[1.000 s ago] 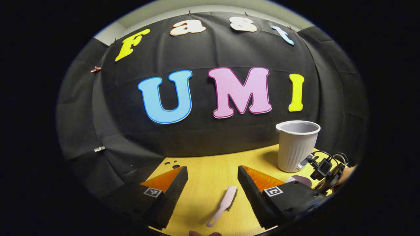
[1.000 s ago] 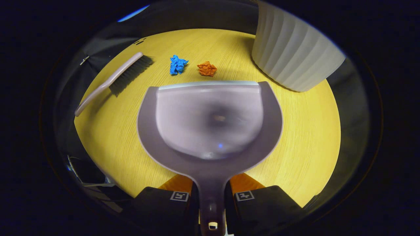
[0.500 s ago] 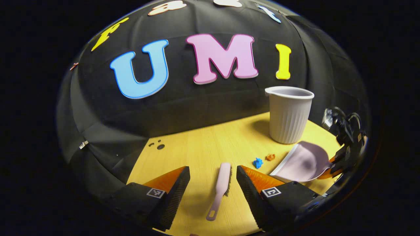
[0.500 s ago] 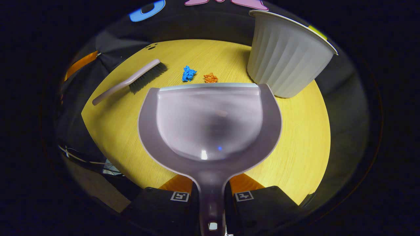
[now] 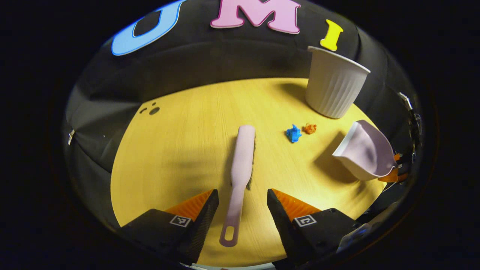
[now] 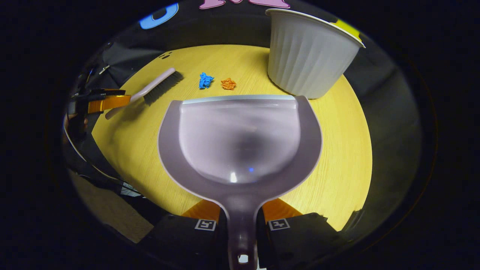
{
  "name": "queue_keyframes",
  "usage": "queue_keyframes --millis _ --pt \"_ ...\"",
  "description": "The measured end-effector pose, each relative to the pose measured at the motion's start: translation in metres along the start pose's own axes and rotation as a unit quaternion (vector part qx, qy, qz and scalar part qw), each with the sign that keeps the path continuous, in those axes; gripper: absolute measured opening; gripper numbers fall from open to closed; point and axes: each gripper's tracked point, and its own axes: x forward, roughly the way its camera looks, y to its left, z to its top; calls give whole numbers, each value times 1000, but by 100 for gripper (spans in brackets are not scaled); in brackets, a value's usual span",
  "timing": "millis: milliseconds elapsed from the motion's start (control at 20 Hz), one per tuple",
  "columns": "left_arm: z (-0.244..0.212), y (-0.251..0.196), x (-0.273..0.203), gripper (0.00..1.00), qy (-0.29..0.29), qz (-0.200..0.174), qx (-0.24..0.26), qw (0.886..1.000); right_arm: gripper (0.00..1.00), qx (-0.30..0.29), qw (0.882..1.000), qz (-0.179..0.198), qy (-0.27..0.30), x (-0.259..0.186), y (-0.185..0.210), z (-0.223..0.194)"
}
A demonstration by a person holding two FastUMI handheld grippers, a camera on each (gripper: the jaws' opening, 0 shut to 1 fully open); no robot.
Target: Pick up the small broom and dustpan from the desktop, sweep the trash into the dustpan with the broom, and then empty the trash into the garbage bin.
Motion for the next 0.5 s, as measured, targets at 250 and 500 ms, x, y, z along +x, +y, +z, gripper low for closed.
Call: queue_keyframes --millis 250,500 --pt "-6 4 30 76 40 -5 7 999 40 12 1000 -2 9 1 -3 -9" --pt "-14 3 52 72 73 -13 19 997 36 22 1000 -4 12 0 -6 -14"
